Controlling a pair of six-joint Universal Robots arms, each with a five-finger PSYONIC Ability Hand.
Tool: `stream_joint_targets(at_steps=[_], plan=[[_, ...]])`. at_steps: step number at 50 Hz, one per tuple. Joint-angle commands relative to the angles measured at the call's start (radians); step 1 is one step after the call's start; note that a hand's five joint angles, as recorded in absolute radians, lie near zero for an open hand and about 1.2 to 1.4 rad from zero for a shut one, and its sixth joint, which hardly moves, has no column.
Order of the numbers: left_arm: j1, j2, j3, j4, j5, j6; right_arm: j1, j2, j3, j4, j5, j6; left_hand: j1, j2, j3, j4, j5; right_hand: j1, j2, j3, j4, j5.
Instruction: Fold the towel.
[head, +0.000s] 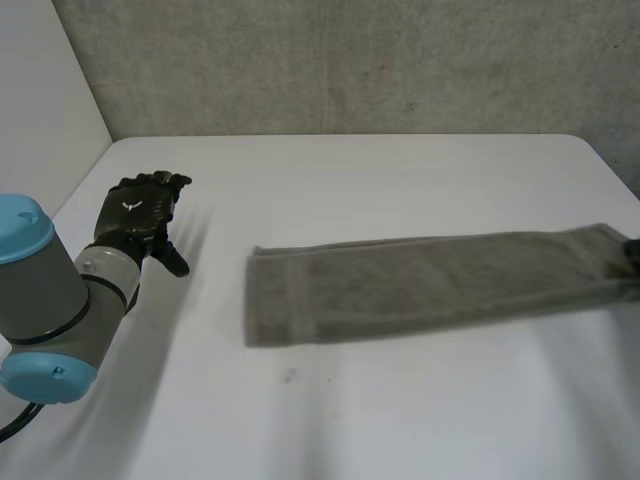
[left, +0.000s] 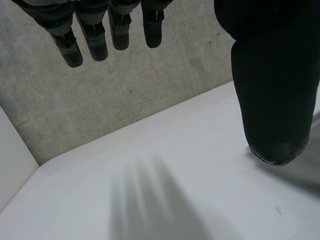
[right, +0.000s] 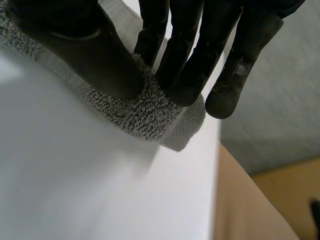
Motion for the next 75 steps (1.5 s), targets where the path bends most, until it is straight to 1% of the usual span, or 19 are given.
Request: stream_joint_targets(at_steps=[1,9,11,16,21,25,33,50,51,52,53,61,62,63,65,67,69,73,75], plan=[[0.0,0.0,-0.004,0.0,0.002,0.0,-0.101,-0.016,-0.022,0.04,-0.014,-0.068,-0.001,0.009,0.007,0.007,-0.029,0.067,0.071,0.053,0.052,0.058],[0.0,0.003,-0.004,0.0,0.0,0.0,-0.022,-0.149,-0.039,0.033,-0.097,-0.025,-0.001,0.009,0.007,0.007,-0.029,0.067,0.071,0.053,0.052,0.058],[-0.002,0.003,-0.004,0.0,0.0,0.0,0.126,-0.216,-0.049,0.023,-0.113,0.031,-0.001,0.009,0.007,0.007,-0.029,0.067,0.071,0.053,0.052,0.058],[-0.002,0.003,-0.004,0.0,0.0,0.0,0.321,-0.263,-0.028,-0.018,-0.132,0.096,-0.001,0.009,0.007,0.007,-0.029,0.067,0.071,0.053,0.052,0.058],[-0.004,0.003,-0.006,0.0,0.0,0.0,0.586,-0.237,0.016,-0.068,-0.147,0.09,-0.001,0.009,0.007,0.007,-0.029,0.067,0.071,0.053,0.052,0.058],[-0.005,0.003,-0.009,0.0,0.0,0.0,0.795,-0.134,0.041,-0.121,-0.149,0.085,-0.001,0.009,0.007,0.007,-0.029,0.067,0.071,0.053,0.052,0.058],[-0.008,0.003,-0.012,0.002,0.0,0.0,0.965,0.004,0.046,-0.153,-0.138,0.085,-0.001,0.009,0.007,0.007,-0.029,0.067,0.071,0.053,0.052,0.058],[-0.014,0.002,-0.014,0.002,0.0,0.0,0.988,0.024,0.018,-0.171,-0.133,0.105,-0.001,0.009,0.007,0.007,-0.029,0.067,0.071,0.053,0.052,0.058],[-0.014,0.002,-0.014,0.002,0.0,0.0,0.994,0.023,0.024,-0.167,-0.132,0.104,-0.001,0.009,0.007,0.007,-0.029,-0.511,-0.506,-0.524,-0.525,-0.519],[-0.014,0.002,-0.014,0.002,0.0,0.0,0.994,0.023,0.024,-0.167,-0.132,0.104,-0.001,0.009,0.007,0.007,-0.029,-0.516,-0.512,-0.53,-0.531,-0.525],[-0.014,0.002,-0.014,0.002,0.0,0.0,0.995,0.015,0.033,-0.168,-0.129,0.102,-0.001,0.009,0.007,0.007,-0.029,-1.155,-1.151,-1.169,-1.169,-1.164],[-0.016,0.003,-0.015,0.002,0.0,0.0,0.946,-0.146,0.087,-0.155,-0.081,0.183,-0.001,0.009,0.007,0.007,-0.029,-1.155,-1.151,-1.169,-1.169,-1.164],[-0.016,0.003,-0.015,0.002,0.0,0.0,0.858,-0.21,0.122,-0.152,-0.057,0.261,-0.001,0.009,0.007,0.007,-0.029,-1.155,-1.151,-1.169,-1.169,-1.164],[-0.017,0.003,-0.015,0.002,0.0,0.0,0.857,-0.21,0.122,-0.151,-0.057,0.262,-0.001,0.009,0.007,0.007,-0.029,-1.155,-1.151,-1.169,-1.169,-1.164],[-0.019,0.003,-0.015,0.002,-0.002,0.0,0.685,-0.296,0.196,-0.15,-0.047,0.402,-0.001,0.009,0.007,0.007,-0.029,-1.155,-1.151,-1.169,-1.169,-1.164],[-0.022,0.005,-0.018,0.002,-0.002,0.0,0.684,-0.296,0.196,-0.15,-0.047,0.403,-0.001,0.009,0.007,0.007,-0.029,-1.155,-1.151,-1.169,-1.169,-1.164],[-0.03,0.008,-0.023,0.002,0.0,0.0,0.576,-0.344,0.281,-0.132,-0.063,0.458,-0.001,0.009,0.007,0.007,-0.029,-1.155,-1.151,-1.169,-1.169,-1.164],[-0.068,0.023,-0.027,0.0,0.002,0.0,0.501,-0.347,0.343,-0.122,-0.089,0.453,-0.001,0.009,0.007,0.007,-0.029,-1.155,-1.151,-1.169,-1.169,-1.164],[-0.12,0.035,-0.029,0.0,0.0,0.0,0.465,-0.347,0.368,-0.122,-0.112,0.452,0.003,0.013,0.011,0.011,-0.025,-1.155,-1.151,-1.169,-1.169,-1.164]])
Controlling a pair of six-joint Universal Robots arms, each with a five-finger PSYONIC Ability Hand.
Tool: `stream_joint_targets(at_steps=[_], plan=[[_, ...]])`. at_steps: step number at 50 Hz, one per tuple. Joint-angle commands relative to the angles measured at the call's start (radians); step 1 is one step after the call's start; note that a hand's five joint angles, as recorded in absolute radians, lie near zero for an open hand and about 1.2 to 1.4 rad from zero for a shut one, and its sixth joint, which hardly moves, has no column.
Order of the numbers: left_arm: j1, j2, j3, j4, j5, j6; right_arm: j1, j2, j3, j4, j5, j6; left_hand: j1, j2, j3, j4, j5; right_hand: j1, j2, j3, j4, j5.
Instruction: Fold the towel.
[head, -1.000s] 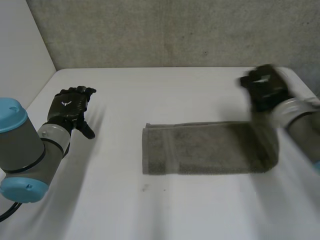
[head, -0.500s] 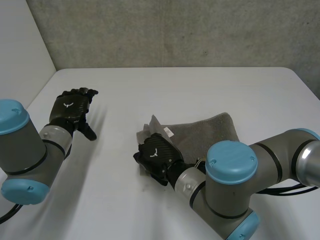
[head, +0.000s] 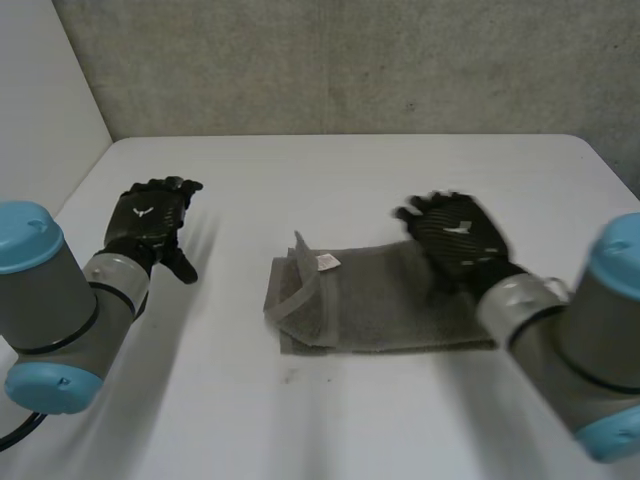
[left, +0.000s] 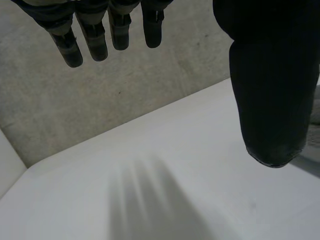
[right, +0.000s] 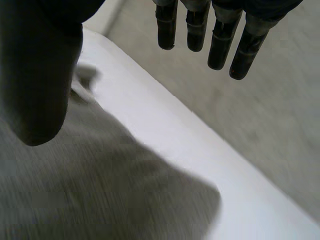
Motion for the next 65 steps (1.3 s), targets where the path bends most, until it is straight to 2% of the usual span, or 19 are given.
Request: stream_joint_targets(at_steps=[1,7,11,13,19,24,26,29,38,40,41,43,44,46,49,54,60,62,65], plan=[[-0.083,0.024,-0.007,-0.001,0.0,0.0,-0.194,-0.024,0.139,0.014,-0.081,0.028,0.003,0.013,0.012,0.011,-0.025,-0.061,-0.083,-0.074,-0.091,-0.06],[-0.145,0.035,-0.007,-0.001,-0.003,0.0,-0.29,-0.005,0.208,-0.002,-0.183,0.023,0.006,0.016,0.015,0.014,-0.022,0.037,0.015,0.024,0.007,0.037],[-0.164,0.033,-0.016,-0.001,-0.003,0.0,-0.293,0.034,0.207,-0.016,-0.193,0.013,0.003,0.013,0.012,0.011,-0.025,0.234,0.212,0.221,0.204,0.235],[-0.164,0.035,-0.021,-0.001,0.002,0.0,-0.294,0.057,0.202,-0.032,-0.198,0.01,0.003,0.013,0.012,0.011,-0.025,0.433,0.41,0.42,0.402,0.433],[-0.162,0.035,-0.027,-0.001,0.002,0.0,-0.294,0.079,0.197,-0.038,-0.201,0.01,0.0,0.01,0.009,0.008,-0.028,0.566,0.543,0.553,0.535,0.566],[-0.156,0.035,-0.031,-0.001,0.002,0.0,-0.293,0.076,0.199,-0.039,-0.2,0.013,0.0,0.01,0.009,0.008,-0.028,0.798,0.775,0.785,0.767,0.798],[-0.153,0.035,-0.035,-0.001,0.002,0.0,-0.293,0.073,0.197,-0.041,-0.198,0.016,-0.001,0.009,0.008,0.007,-0.029,1.158,1.136,1.146,1.128,1.159],[-0.153,0.036,-0.033,-0.001,0.0,0.0,-0.294,0.07,0.193,-0.053,-0.19,0.014,-0.001,0.009,0.008,0.007,-0.029,1.161,1.138,1.148,1.13,1.161],[-0.153,0.084,-0.019,-0.007,-0.006,-0.014,-0.233,0.005,0.115,-0.079,-0.16,-0.079,0.017,0.028,0.027,0.025,-0.01,1.161,1.138,1.148,1.13,1.161],[-0.153,0.098,-0.012,-0.009,-0.007,-0.026,-0.061,-0.013,0.031,-0.075,-0.143,-0.112,0.02,0.031,0.029,0.028,-0.007,1.161,1.138,1.148,1.13,1.161],[-0.152,0.11,-0.004,-0.009,-0.007,-0.043,-0.06,-0.013,0.03,-0.075,-0.143,-0.112,0.026,0.036,0.035,0.034,-0.001,1.161,1.138,1.148,1.13,1.161],[-0.152,0.119,0.011,-0.009,-0.007,-0.061,0.116,0.046,-0.072,-0.047,-0.106,-0.124,0.029,0.039,0.038,0.037,0.002,1.161,1.138,1.148,1.13,1.161],[-0.152,0.127,0.033,-0.013,-0.009,-0.081,0.117,0.047,-0.073,-0.047,-0.106,-0.124,0.029,0.039,0.038,0.037,0.002,1.161,1.138,1.148,1.13,1.161],[-0.153,0.134,0.05,-0.023,-0.015,-0.098,0.246,0.135,-0.167,0.006,-0.088,-0.156,0.032,0.042,0.041,0.04,0.004,1.161,1.138,1.148,1.13,1.161],[-0.153,0.142,0.088,-0.066,-0.041,-0.129,0.295,0.18,-0.212,0.045,-0.08,-0.198,0.064,0.075,0.074,0.072,0.037,1.161,1.138,1.148,1.13,1.161],[-0.164,0.144,0.168,-0.179,-0.076,-0.147,0.417,0.336,-0.312,0.165,-0.072,-0.4,0.061,0.072,0.071,0.069,0.034,1.161,1.138,1.148,1.13,1.161],[-0.173,0.13,0.243,-0.247,-0.083,-0.147,0.423,0.341,-0.318,0.149,-0.054,-0.411,0.058,0.069,0.068,0.066,0.031,1.156,1.134,1.143,1.126,1.156],[-0.178,0.128,0.251,-0.247,-0.083,-0.147,0.416,0.302,-0.303,0.136,-0.008,-0.364,0.058,0.069,0.068,0.066,0.031,0.122,0.099,0.109,0.091,0.122],[-0.181,0.118,0.265,-0.245,-0.083,-0.147,0.407,0.236,-0.275,0.119,0.04,-0.272,0.058,0.069,0.068,0.066,0.031,-0.061,-0.083,-0.074,-0.091,-0.06]])
